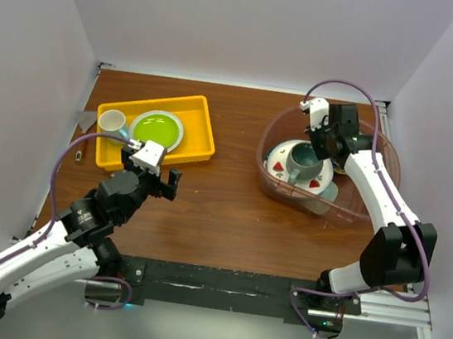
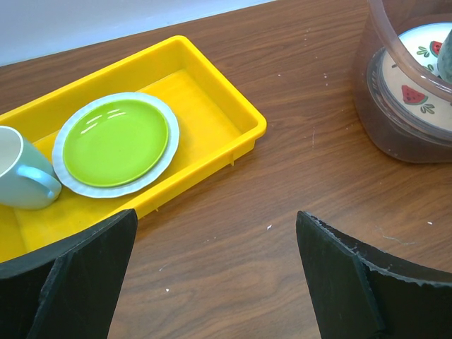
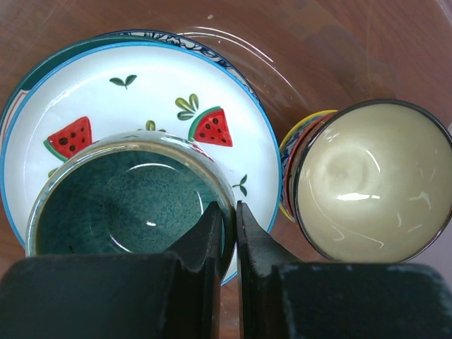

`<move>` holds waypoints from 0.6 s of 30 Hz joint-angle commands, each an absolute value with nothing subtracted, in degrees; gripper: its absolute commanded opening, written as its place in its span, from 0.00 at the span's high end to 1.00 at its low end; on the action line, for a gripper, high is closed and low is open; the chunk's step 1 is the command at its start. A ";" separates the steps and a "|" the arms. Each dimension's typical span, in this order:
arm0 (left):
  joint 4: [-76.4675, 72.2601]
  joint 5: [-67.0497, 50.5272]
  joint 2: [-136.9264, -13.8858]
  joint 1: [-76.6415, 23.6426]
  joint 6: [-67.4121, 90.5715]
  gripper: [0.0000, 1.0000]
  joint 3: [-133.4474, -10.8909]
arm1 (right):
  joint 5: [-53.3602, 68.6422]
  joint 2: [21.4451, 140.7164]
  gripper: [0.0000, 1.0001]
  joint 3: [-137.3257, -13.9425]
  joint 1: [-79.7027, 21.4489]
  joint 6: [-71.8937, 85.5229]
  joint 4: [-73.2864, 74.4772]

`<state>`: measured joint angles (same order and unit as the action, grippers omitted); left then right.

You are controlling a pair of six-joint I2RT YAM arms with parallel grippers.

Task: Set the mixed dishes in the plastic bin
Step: Place the cup in the plastic bin.

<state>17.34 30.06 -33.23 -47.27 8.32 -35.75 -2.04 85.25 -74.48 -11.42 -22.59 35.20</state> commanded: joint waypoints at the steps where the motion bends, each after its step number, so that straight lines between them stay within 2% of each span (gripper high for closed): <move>1: 14.94 29.62 -33.22 -46.76 7.65 0.00 -35.42 | -2.20 84.03 0.90 -74.71 -12.13 -22.85 29.62; 18: 15.12 29.53 -33.13 -46.76 7.56 0.00 -35.42 | -1.58 82.88 0.75 -73.56 -12.57 -22.85 29.88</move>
